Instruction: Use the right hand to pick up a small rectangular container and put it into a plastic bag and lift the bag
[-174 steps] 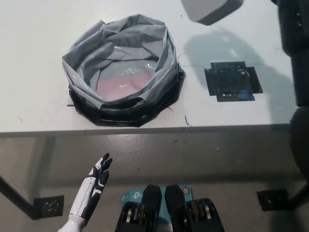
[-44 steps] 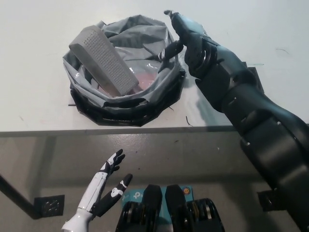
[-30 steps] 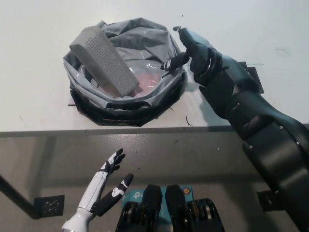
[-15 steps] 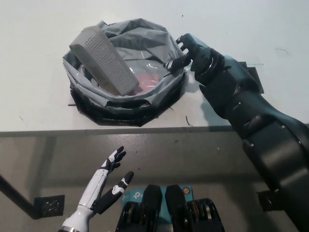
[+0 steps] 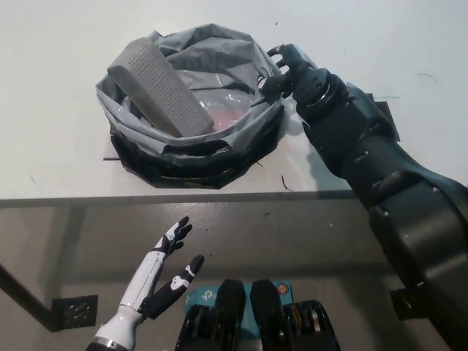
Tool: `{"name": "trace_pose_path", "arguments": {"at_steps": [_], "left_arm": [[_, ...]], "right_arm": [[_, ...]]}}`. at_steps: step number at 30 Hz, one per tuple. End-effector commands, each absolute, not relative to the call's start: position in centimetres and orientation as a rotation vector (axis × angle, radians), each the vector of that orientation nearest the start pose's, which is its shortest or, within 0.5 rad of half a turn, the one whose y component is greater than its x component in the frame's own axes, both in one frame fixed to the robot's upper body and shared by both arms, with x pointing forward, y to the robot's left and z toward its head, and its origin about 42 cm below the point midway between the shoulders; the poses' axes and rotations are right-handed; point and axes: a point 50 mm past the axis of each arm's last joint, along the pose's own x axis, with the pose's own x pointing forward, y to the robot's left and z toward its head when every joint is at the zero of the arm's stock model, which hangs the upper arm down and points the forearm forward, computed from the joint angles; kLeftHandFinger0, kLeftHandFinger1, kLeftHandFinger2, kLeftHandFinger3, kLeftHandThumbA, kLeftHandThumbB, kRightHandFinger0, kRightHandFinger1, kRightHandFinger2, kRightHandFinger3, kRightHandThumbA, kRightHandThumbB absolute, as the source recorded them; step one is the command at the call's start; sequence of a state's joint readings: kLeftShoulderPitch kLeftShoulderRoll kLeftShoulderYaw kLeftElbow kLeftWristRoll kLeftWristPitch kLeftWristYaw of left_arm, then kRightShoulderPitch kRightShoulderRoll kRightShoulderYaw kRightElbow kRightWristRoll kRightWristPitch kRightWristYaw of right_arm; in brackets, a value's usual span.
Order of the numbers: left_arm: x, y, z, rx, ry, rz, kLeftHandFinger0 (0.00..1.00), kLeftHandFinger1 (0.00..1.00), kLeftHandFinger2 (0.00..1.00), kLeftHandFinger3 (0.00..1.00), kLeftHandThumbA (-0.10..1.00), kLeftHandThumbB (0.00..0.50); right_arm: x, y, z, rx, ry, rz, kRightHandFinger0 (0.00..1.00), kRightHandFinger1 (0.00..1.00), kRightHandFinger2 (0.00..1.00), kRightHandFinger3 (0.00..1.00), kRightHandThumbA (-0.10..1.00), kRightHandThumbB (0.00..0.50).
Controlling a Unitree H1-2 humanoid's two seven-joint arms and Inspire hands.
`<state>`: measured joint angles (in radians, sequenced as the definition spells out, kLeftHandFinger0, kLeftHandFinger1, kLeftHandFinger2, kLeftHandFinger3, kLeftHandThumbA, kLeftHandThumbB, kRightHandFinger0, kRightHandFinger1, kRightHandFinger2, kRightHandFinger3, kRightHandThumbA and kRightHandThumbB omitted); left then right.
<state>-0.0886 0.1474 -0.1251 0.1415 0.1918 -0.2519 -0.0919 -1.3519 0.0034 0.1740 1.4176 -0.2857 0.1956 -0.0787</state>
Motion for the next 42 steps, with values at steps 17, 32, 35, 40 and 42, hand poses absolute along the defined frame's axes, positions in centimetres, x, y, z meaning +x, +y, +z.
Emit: {"name": "trace_pose_path", "arguments": {"at_steps": [17, 32, 35, 40, 42], "left_arm": [[31.7, 21.6, 10.6, 0.368, -0.244, -0.275, 1.00, 1.00, 1.00, 1.00, 0.81, 0.236], [31.8, 21.6, 10.8, 0.379, -0.248, -0.275, 1.00, 1.00, 1.00, 1.00, 0.84, 0.255], [31.9, 21.6, 10.8, 0.383, -0.248, -0.275, 1.00, 1.00, 1.00, 1.00, 0.85, 0.269], [31.8, 21.5, 10.7, 0.398, -0.252, -0.278, 1.00, 1.00, 1.00, 1.00, 0.86, 0.268], [31.8, 21.3, 10.8, 0.394, -0.252, -0.275, 1.00, 1.00, 1.00, 1.00, 0.84, 0.267]], "right_arm": [[59.3, -7.4, 38.1, 0.556, 0.291, 0.258, 0.00, 0.00, 0.34, 0.30, 0.42, 0.089], [59.0, -5.6, 41.0, 0.890, 0.275, 0.325, 0.00, 0.00, 0.37, 0.38, 0.42, 0.124], [58.9, -5.1, 42.5, 0.930, 0.267, 0.352, 0.00, 0.00, 0.34, 0.40, 0.38, 0.135], [58.5, -3.8, 45.8, 0.922, 0.201, 0.428, 0.00, 0.00, 0.43, 0.43, 0.45, 0.115], [58.2, -3.3, 47.6, 0.929, 0.177, 0.462, 0.00, 0.00, 0.46, 0.45, 0.44, 0.121]]}}
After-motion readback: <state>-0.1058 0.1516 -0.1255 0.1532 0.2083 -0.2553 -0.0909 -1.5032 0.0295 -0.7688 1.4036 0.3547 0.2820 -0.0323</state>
